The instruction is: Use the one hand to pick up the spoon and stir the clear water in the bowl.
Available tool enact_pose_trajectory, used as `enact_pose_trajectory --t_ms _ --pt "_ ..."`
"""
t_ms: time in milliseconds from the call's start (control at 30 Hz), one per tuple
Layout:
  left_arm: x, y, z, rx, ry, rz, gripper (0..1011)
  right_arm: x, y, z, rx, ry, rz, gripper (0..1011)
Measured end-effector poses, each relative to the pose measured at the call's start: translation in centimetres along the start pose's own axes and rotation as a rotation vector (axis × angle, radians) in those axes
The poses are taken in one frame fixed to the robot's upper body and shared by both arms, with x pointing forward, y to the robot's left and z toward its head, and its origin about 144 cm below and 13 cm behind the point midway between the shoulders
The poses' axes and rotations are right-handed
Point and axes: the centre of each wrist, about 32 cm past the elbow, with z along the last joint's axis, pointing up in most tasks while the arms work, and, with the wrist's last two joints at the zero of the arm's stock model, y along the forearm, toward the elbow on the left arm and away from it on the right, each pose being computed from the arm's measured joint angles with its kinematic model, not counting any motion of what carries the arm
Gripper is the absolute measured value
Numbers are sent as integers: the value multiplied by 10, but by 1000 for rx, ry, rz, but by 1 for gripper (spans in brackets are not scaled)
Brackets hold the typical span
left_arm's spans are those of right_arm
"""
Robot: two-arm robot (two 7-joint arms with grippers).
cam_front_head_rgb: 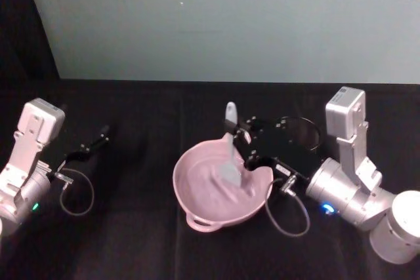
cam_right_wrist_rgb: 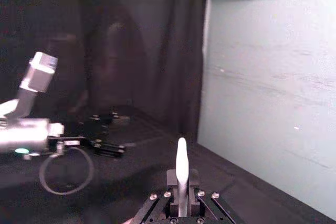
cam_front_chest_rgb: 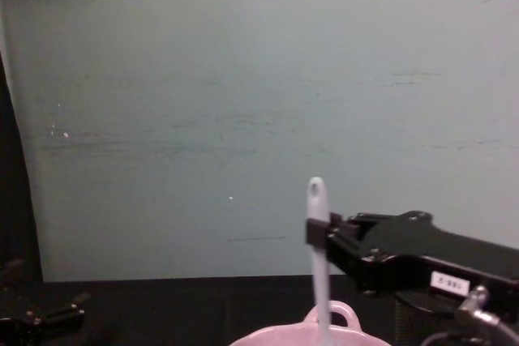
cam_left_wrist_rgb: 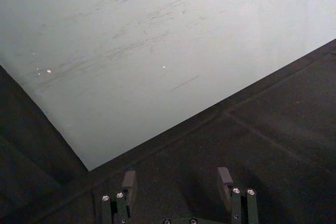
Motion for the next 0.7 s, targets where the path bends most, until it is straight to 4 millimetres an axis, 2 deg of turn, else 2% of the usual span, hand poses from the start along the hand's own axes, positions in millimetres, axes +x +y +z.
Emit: enact_pose_trajectory --t_ms 200,267,700 --pt "0 0 0 0 0 0 1005 -11 11 -4 19 31 50 110" --pt "0 0 0 0 0 0 1005 -14 21 -7 29 50 67 110" --pt "0 0 0 0 0 0 1005 -7 53 -12 43 56 33 110"
